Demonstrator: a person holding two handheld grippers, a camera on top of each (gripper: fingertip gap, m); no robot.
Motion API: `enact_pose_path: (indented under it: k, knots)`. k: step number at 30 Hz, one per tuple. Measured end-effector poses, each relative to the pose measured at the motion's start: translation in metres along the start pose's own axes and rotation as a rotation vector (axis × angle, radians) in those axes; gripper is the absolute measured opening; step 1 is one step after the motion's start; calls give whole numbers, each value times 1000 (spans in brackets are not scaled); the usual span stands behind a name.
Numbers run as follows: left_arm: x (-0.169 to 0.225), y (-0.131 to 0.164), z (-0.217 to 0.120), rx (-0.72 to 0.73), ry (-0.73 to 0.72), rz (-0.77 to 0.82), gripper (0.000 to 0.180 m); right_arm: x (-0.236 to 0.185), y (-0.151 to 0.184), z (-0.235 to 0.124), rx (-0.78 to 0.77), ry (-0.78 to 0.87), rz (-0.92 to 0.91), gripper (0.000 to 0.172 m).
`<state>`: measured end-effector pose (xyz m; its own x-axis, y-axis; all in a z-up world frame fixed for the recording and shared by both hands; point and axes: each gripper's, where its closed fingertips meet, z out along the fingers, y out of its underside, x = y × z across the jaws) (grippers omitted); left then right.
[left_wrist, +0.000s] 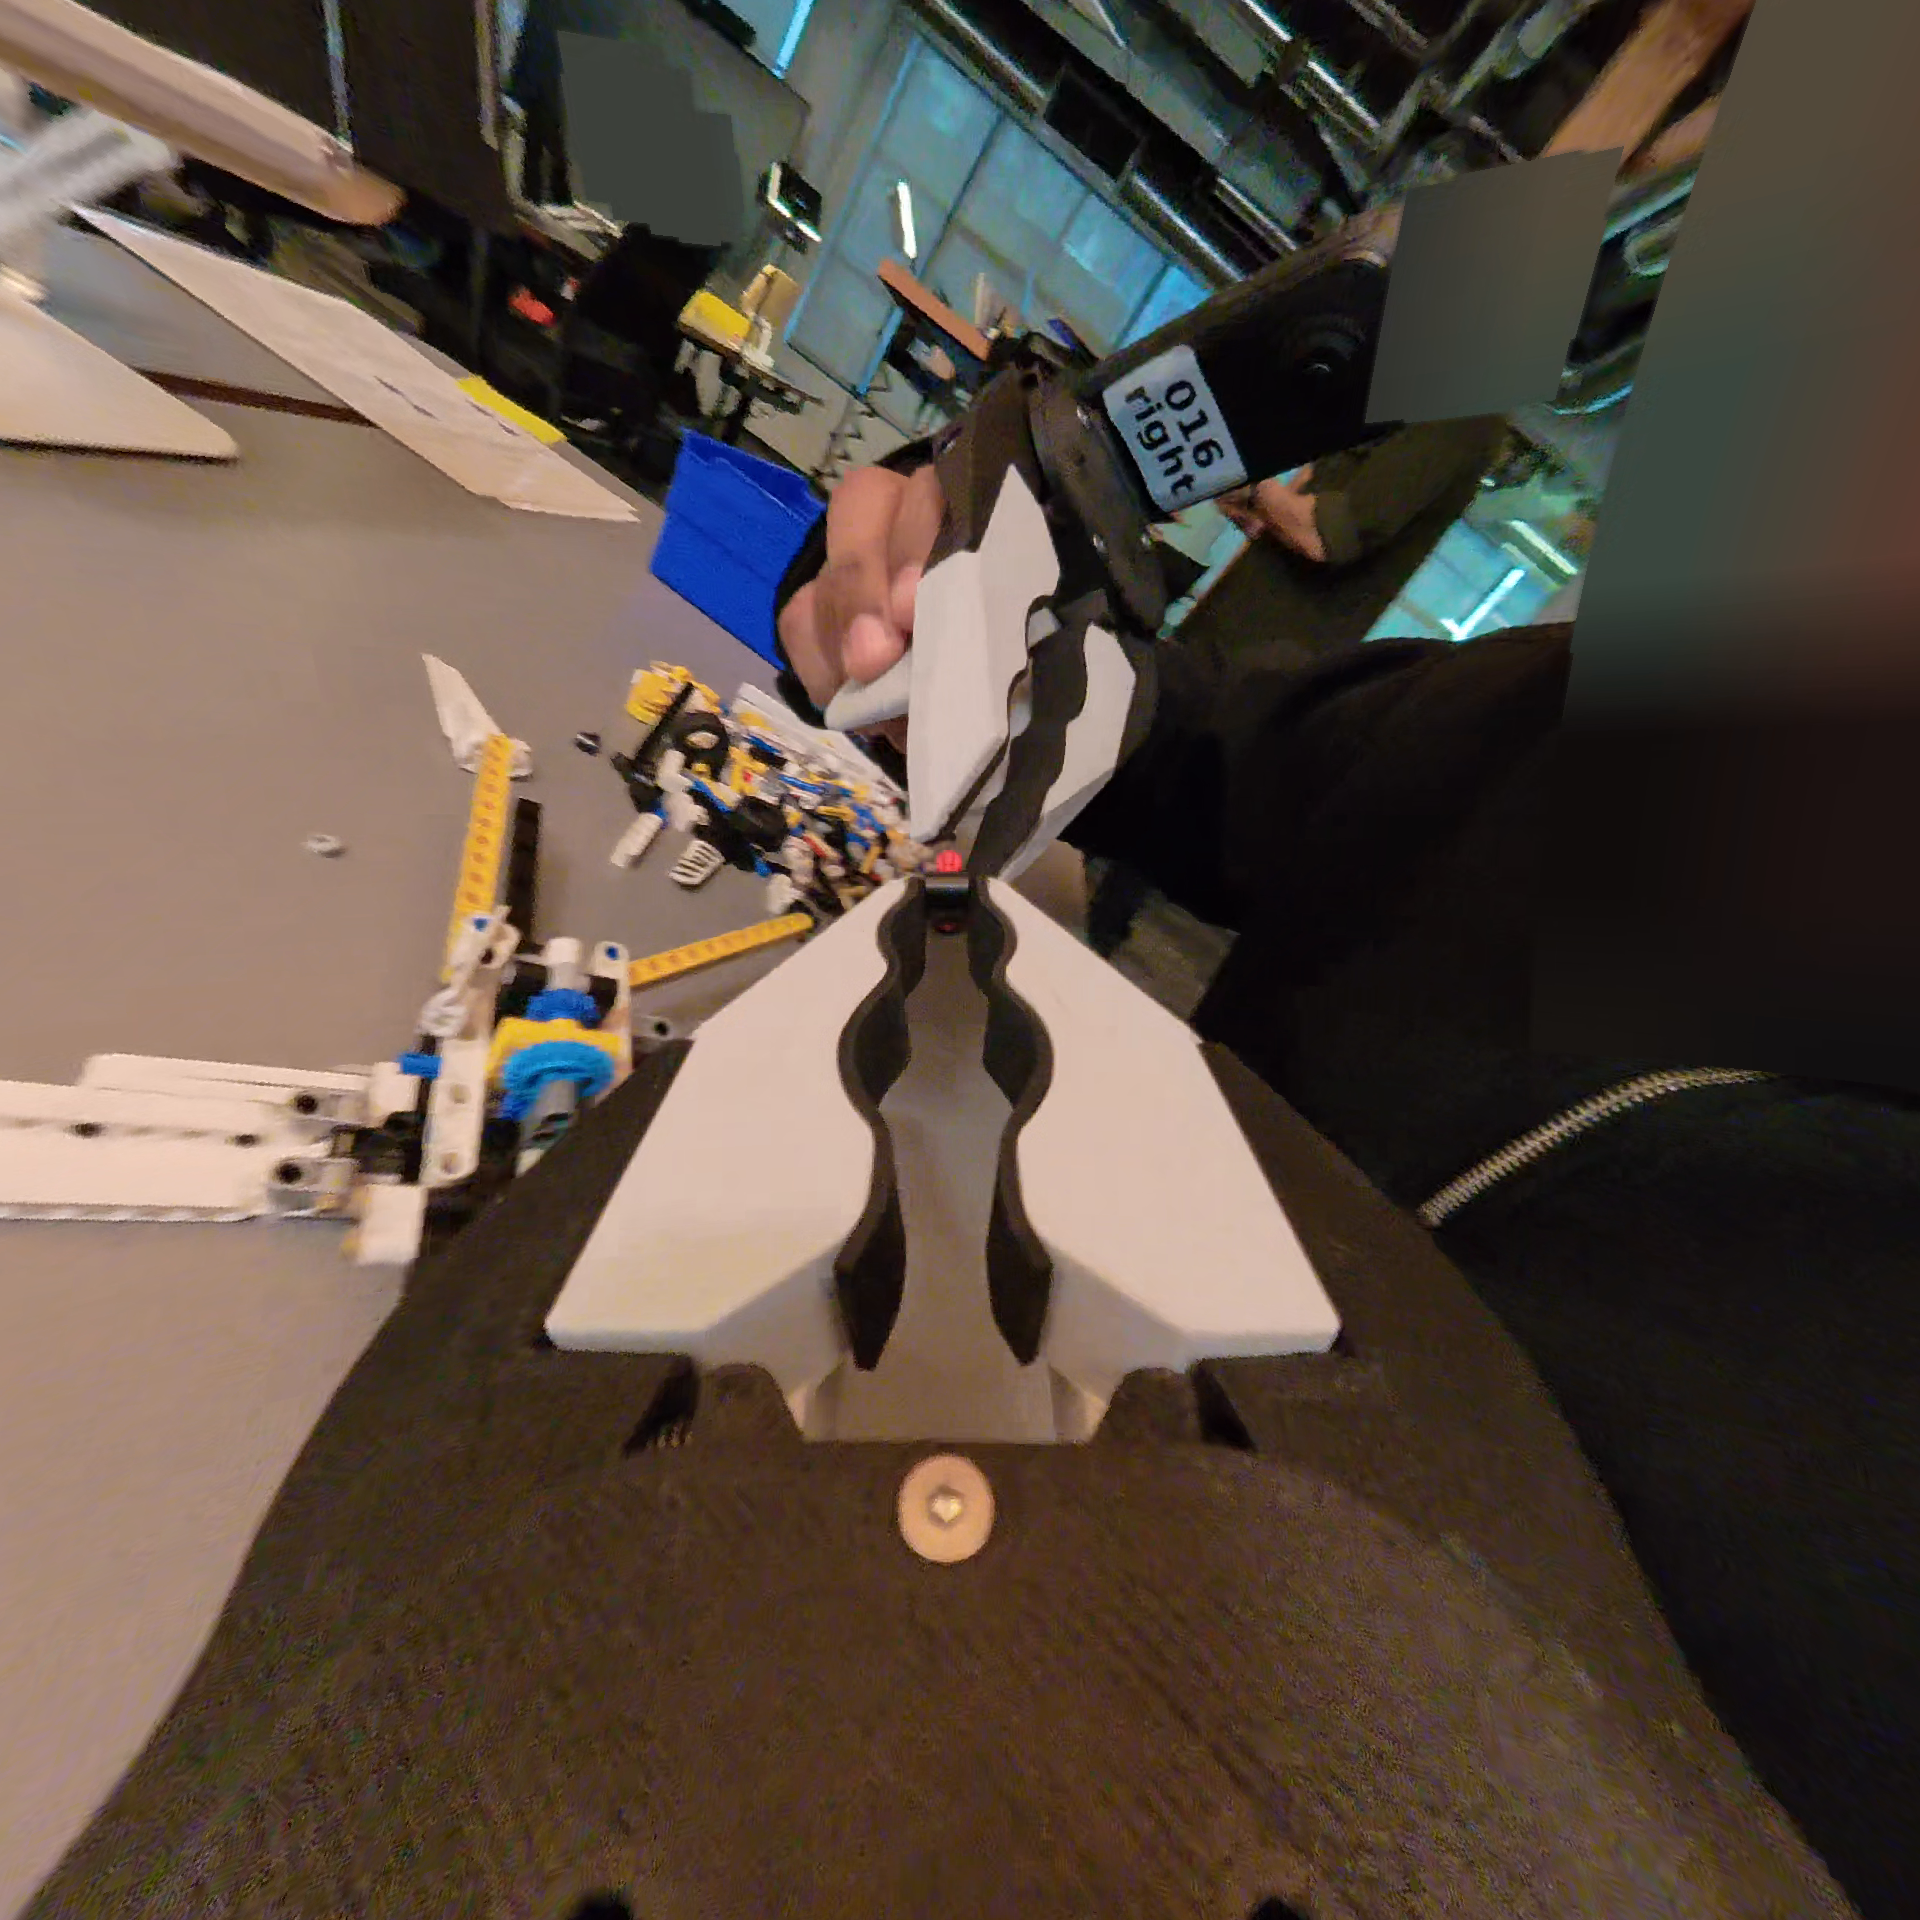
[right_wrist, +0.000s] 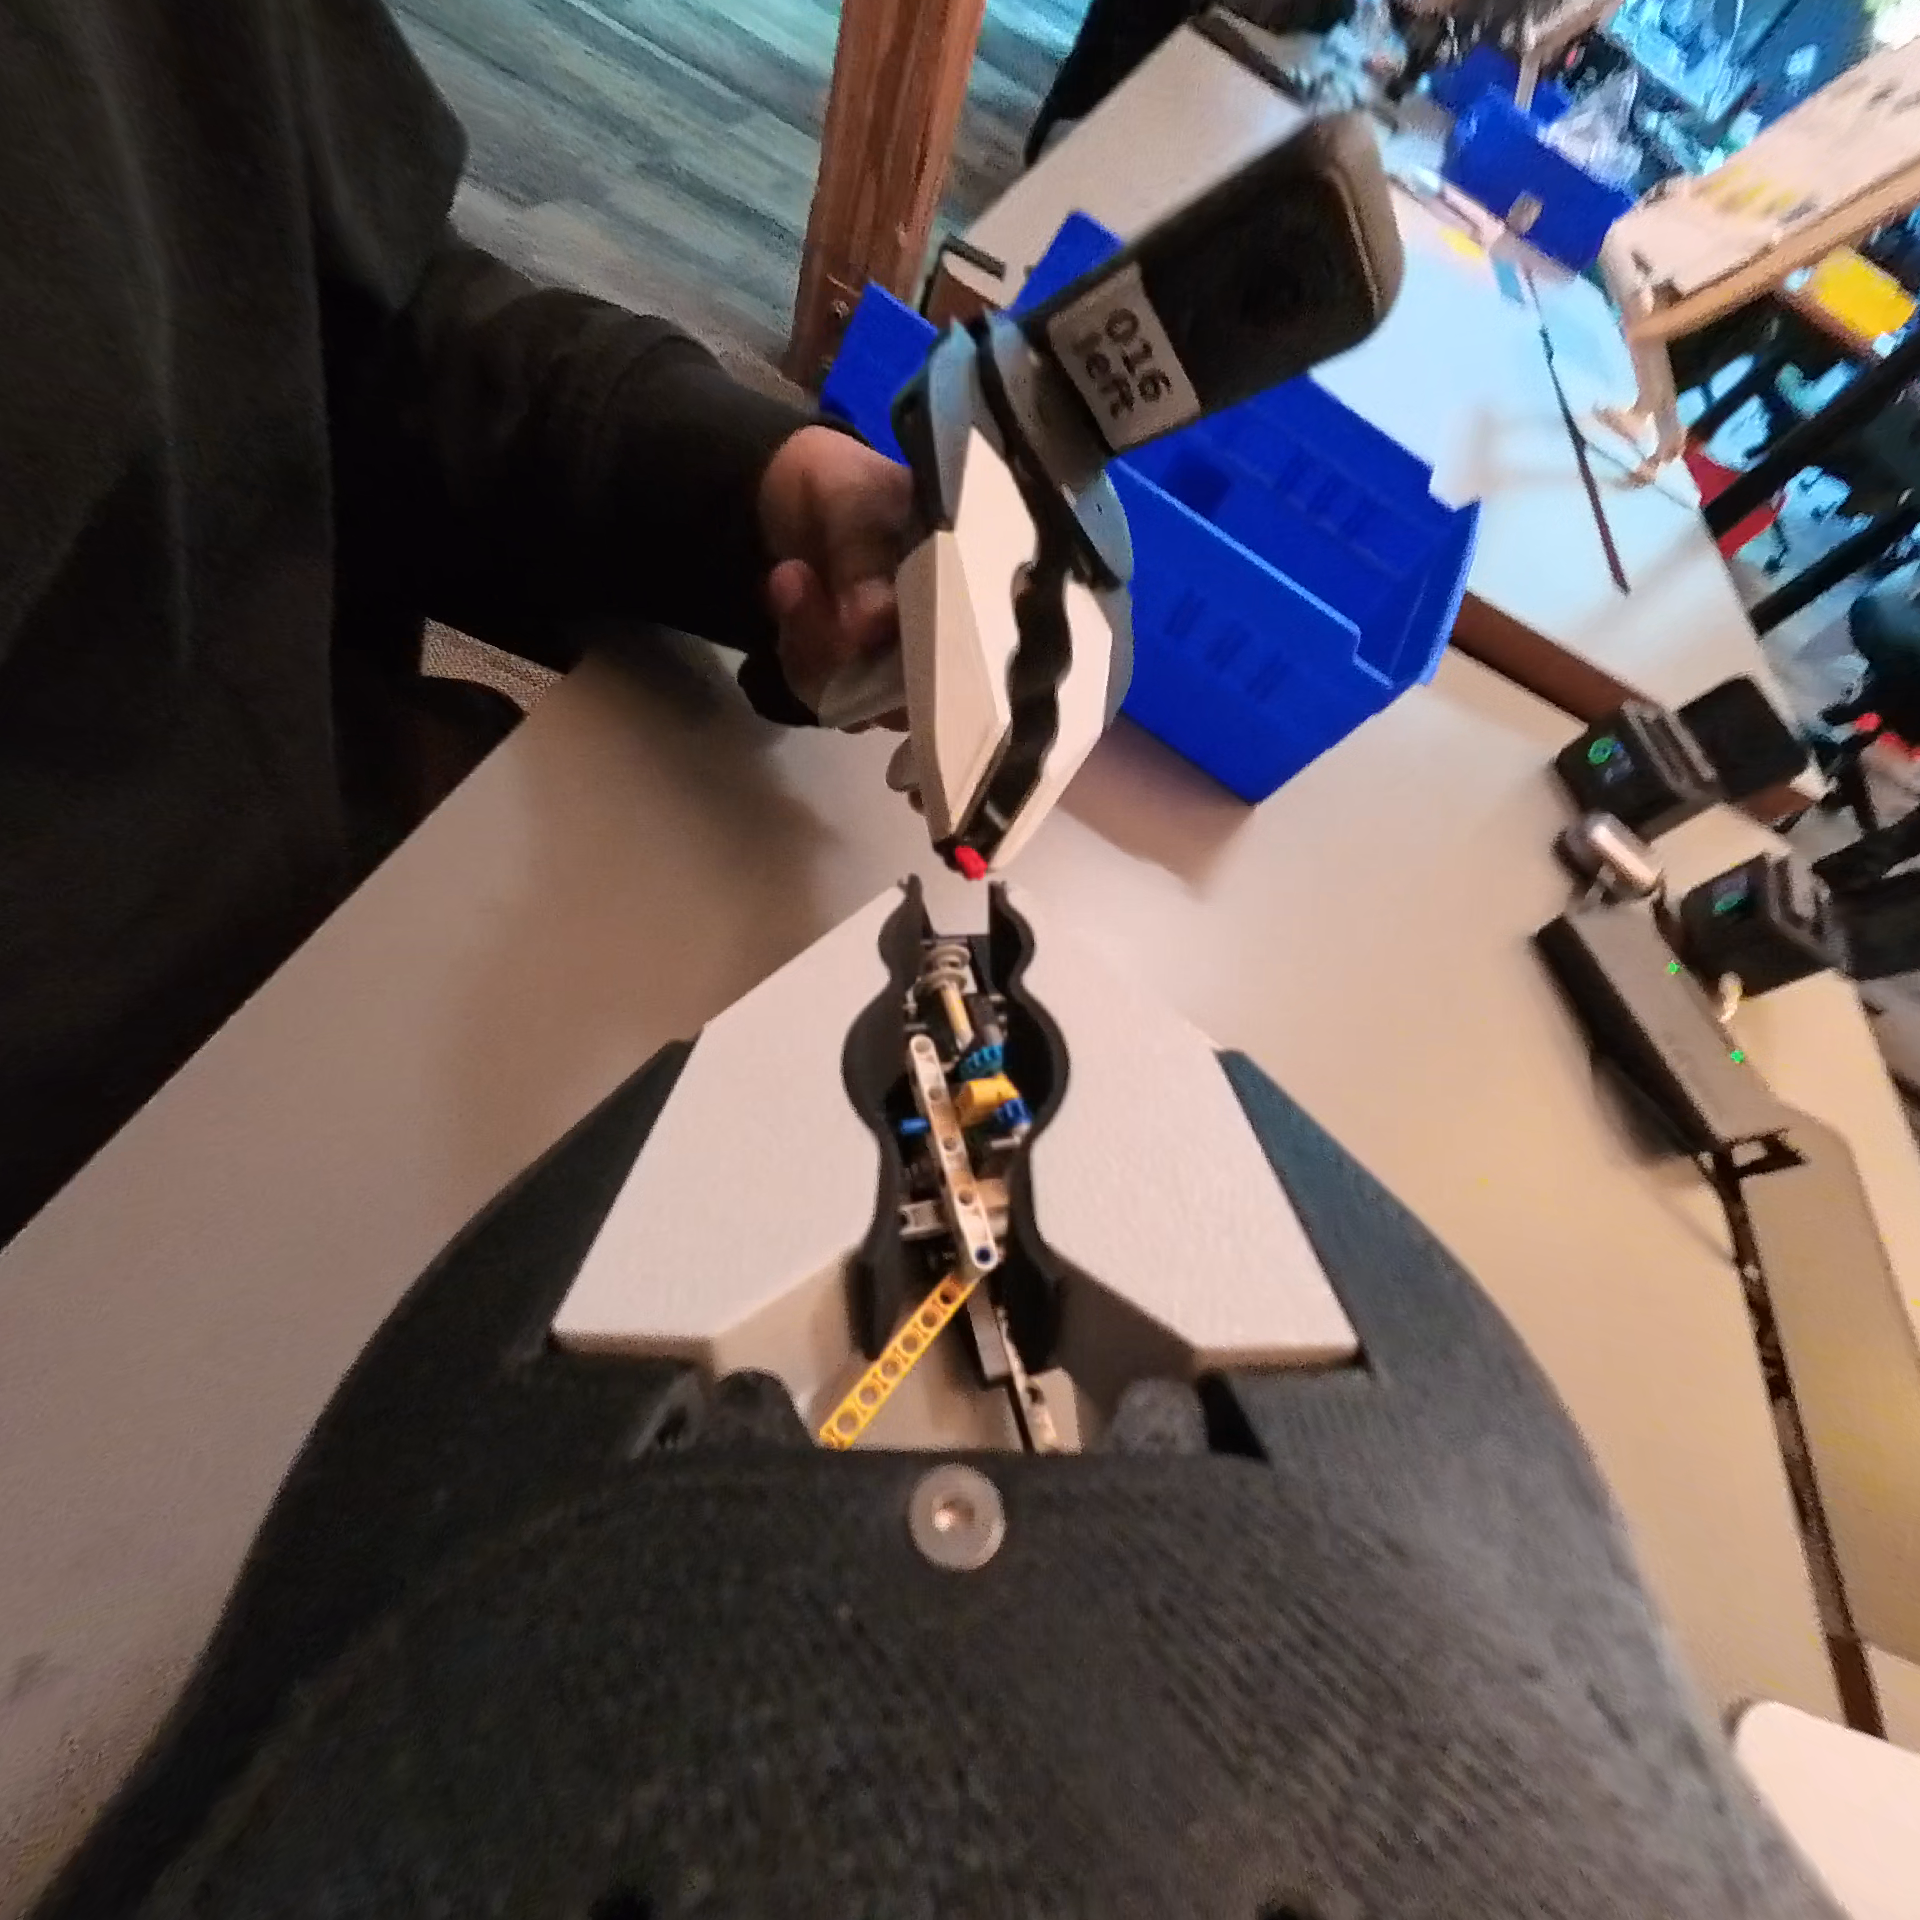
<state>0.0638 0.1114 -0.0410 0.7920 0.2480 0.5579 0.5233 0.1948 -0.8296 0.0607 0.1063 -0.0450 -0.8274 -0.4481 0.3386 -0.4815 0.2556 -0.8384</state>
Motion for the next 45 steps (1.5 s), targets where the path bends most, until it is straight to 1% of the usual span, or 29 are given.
enact_pose_path:
  k: [2, 4, 6, 10, 11, 15, 21, 25, 29, 31, 32, 34, 35, 36, 37, 39, 40, 41, 43, 45]
  knots:
    - [8, 6, 5, -31, 41, -17, 5, -8, -4, -2, 0, -10, -49, 11]
    - [15, 12, 11, -66, 73, -40, 5, -17, -4, -2, -24, -32, -91, 5]
    - [18, 16, 14, -91, 87, -71, 5, -24, -3, -3, -46, -48, -126, 4]
    - [24, 30, 21, -174, 131, -171, 5, -38, 1, -7, -78, -99, -118, 1]
    - [25, 31, 22, -177, 142, -204, 5, -42, 2, -8, -83, -109, -112, 1]
    - [29, 29, 26, -148, 212, -319, 5, -44, -1, -11, -29, -54, -124, 2]
    - [35, 31, 34, -155, 257, -397, 5, -49, -2, -19, 28, -55, -103, 6]
    - [41, 30, 39, -143, 329, -478, 5, -55, -7, -25, 78, -84, -93, 3]
    - [45, 33, 44, -158, 350, -518, 5, -60, -7, -29, 105, -91, -82, 2]
    - [47, 35, 45, -164, 352, -533, 6, -63, -7, -31, 111, -94, -42, 2]
    - [46, 33, 46, -152, 332, -530, 6, -63, -7, -32, 110, -93, 10, 2]
    - [52, 40, 51, -208, 270, -462, 9, -65, -5, -36, 133, -129, 155, 2]
    - [55, 40, 53, -222, 250, -438, 9, -67, -5, -39, 168, -146, 202, 2]
    - [61, 43, 49, -258, 266, -423, 7, -68, -6, -44, 207, -142, 240, 1]
    - [51, 40, 41, -233, 211, -421, 7, -63, -6, -55, 255, -116, 276, 0]
    - [28, 33, 13, -148, 124, -456, 6, -29, 0, -107, 394, 21, 402, 0]
    - [19, 32, 4, -118, 89, -478, 6, -19, 13, -129, 395, 90, 439, 0]
    - [19, 32, 1, -102, 88, -492, 6, -18, 29, -141, 357, 150, 455, 0]
    - [21, 35, 8, -99, 98, -496, 6, -28, 44, -146, 303, 220, 456, 0]
    - [29, 38, 25, -119, 160, -512, 6, -43, 45, -134, 264, 224, 444, 0]
